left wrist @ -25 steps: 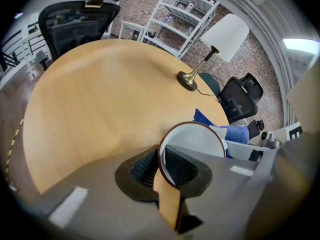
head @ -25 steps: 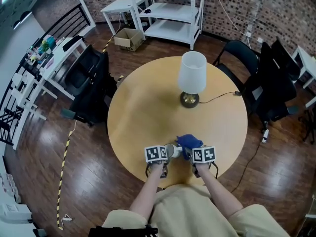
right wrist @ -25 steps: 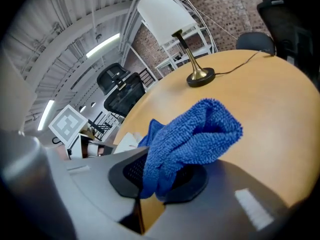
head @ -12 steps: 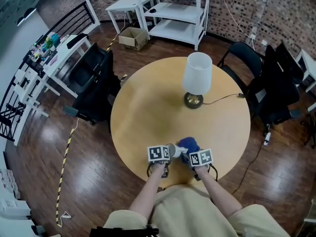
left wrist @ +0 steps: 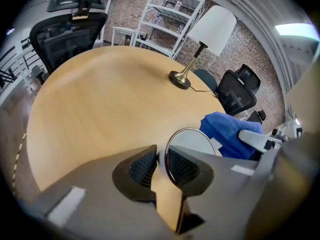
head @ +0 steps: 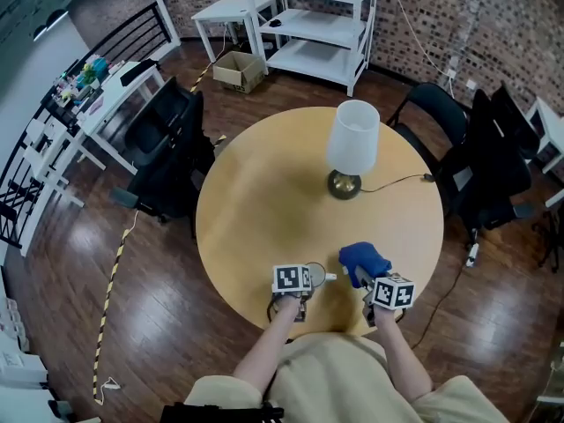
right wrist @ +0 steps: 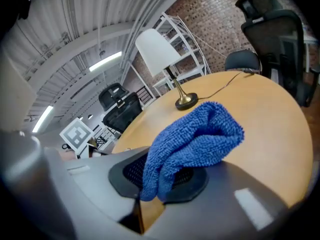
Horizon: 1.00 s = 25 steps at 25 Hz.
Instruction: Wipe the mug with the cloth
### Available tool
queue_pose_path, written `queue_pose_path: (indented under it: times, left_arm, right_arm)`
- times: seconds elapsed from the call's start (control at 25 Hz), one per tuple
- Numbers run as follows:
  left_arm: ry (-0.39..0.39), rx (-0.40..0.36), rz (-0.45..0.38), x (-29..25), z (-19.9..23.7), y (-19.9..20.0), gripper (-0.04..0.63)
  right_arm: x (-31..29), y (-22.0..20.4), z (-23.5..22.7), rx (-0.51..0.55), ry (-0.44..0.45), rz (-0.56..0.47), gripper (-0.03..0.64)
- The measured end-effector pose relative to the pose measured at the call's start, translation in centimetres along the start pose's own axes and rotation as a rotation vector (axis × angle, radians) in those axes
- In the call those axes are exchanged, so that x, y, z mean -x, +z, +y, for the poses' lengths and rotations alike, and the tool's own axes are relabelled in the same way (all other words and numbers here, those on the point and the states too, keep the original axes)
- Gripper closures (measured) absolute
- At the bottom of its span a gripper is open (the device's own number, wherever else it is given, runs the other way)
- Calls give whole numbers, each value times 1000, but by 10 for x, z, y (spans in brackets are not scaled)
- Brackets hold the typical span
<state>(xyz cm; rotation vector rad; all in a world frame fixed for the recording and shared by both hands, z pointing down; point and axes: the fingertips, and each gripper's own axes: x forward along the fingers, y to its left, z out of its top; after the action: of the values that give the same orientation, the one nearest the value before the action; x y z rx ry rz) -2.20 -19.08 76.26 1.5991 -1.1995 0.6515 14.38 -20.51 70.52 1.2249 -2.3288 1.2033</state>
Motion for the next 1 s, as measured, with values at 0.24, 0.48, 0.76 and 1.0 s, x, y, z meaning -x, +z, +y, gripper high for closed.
queue_pose_path:
  times: [0.24,0.48,0.76,1.0]
  left_arm:
    - [-106,-54,-61,19,-25,11,429]
    - [-172,-145,-374,106,-47,88,333]
    - [-75,-371,-819,226,-72,180,333]
    - [52,-480,-967,277,-85,198,331]
  right_arm:
    - [28,50,30,107,55,-136,555]
    - [49,126,84,312,83,-302,552]
    - [79,204,144,608,-18,-478,552]
    - [100,233,169,656,-71,-564,553]
